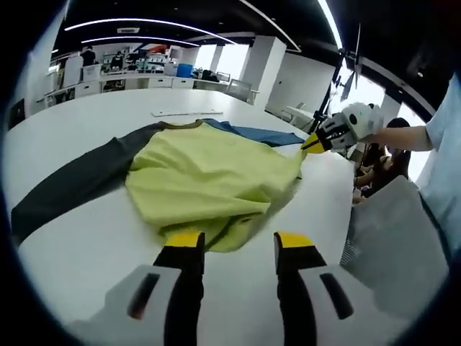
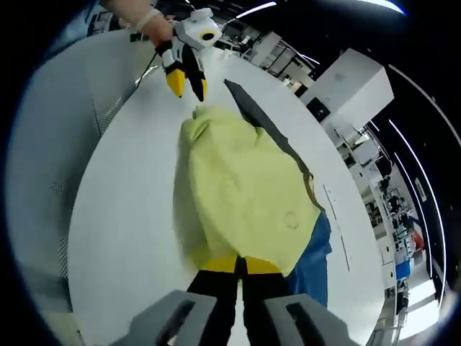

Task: Fold the garment on the visible template until the final outline fits inside the template.

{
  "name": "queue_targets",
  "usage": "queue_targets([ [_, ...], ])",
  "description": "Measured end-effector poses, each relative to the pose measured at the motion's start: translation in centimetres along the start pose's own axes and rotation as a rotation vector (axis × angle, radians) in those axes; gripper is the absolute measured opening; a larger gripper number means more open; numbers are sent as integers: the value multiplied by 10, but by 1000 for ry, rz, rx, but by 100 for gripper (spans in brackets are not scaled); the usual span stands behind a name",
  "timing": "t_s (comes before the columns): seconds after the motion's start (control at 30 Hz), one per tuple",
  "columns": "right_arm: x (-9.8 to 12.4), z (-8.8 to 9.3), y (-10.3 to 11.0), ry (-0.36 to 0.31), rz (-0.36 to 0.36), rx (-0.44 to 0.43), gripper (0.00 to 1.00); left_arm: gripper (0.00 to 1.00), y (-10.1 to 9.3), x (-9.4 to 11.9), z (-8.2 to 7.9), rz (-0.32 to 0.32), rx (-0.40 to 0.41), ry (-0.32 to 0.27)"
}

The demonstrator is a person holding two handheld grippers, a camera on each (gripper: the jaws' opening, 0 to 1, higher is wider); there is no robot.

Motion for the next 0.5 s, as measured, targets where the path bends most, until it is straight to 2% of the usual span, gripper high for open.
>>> queue_targets([
  [0.23,-30,-9,-31,5,5,-41,0,35,1,1,-2,-6,5,-9],
  [0.5,-71,-9,-49,44,-22,-68,0,33,4,4,-3,-15,16,-20],
])
Point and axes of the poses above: the point that each gripper's makers call its tool centre point, and the gripper's own axes: x roughly backward along the fingers, y roughly to its left, z roughly out of its underside, the point moved 5 cm from there along x, roughly backward along the fingers, and after that the axes turned 10 degrees about z, right-handed, at the moved point
